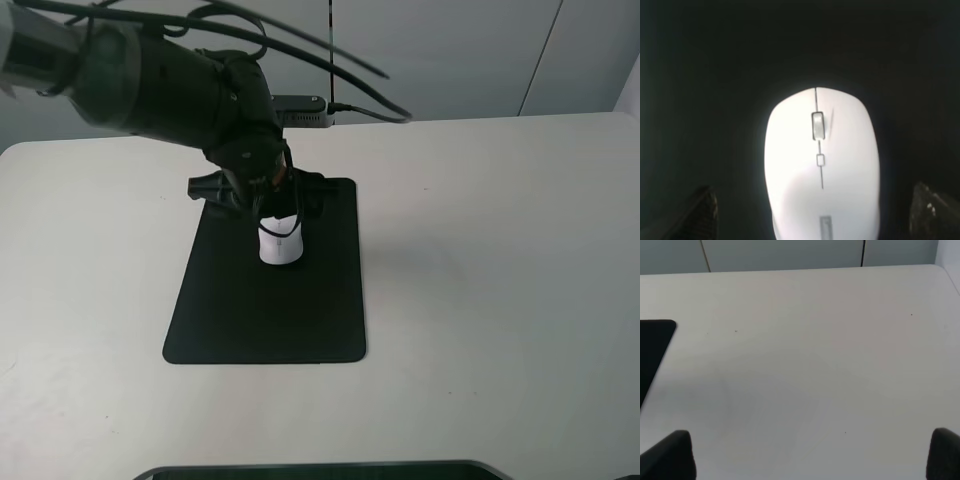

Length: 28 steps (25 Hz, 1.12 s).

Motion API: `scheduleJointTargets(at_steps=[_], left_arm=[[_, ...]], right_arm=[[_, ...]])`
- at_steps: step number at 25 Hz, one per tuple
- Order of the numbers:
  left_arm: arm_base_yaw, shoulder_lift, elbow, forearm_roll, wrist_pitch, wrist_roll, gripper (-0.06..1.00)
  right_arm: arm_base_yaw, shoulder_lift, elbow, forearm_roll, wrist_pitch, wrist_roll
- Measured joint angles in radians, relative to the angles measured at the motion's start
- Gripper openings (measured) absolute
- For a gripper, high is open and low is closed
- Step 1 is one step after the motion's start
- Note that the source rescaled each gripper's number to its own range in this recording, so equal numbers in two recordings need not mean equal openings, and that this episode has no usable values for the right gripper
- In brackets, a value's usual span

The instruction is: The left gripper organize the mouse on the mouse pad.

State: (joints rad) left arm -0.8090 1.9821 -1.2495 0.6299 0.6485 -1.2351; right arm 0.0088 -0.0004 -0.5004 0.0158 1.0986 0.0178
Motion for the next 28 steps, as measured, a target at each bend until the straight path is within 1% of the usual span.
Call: scheduleJointTargets(at_steps=[5, 9, 15, 17, 22, 26, 28], left_arm=[[0.002, -0.115, 0.000, -0.036, 0.025, 0.149, 0.94], [0.020, -0.221, 0.000, -0.058, 0.062, 0.259, 0.94], [0.055, -0.366, -0.006, -0.062, 0.178, 0.412, 0.94], [0.073, -0.407, -0.006, -0.092, 0.205, 0.483, 0.94], [0.165, -0.508, -0.006, -0.230, 0.289, 0.695, 0.94], [0.268, -0.571, -0.006, -0.304, 0.374, 0.832, 0.94], [0.324, -0.604, -0.006, -0.333, 0.406, 0.881, 0.94]], right_arm=[[0.000, 0.000, 0.000, 0.000, 0.000, 0.000], [0.000, 0.000, 0.000, 0.000, 0.000, 0.000], [0.000, 0.000, 0.000, 0.000, 0.000, 0.000], [0.000, 0.000, 0.000, 0.000, 0.000, 0.000], [0.000, 0.000, 0.000, 0.000, 0.000, 0.000], [0.000, 0.000, 0.000, 0.000, 0.000, 0.000], [0.000, 0.000, 0.000, 0.000, 0.000, 0.000]])
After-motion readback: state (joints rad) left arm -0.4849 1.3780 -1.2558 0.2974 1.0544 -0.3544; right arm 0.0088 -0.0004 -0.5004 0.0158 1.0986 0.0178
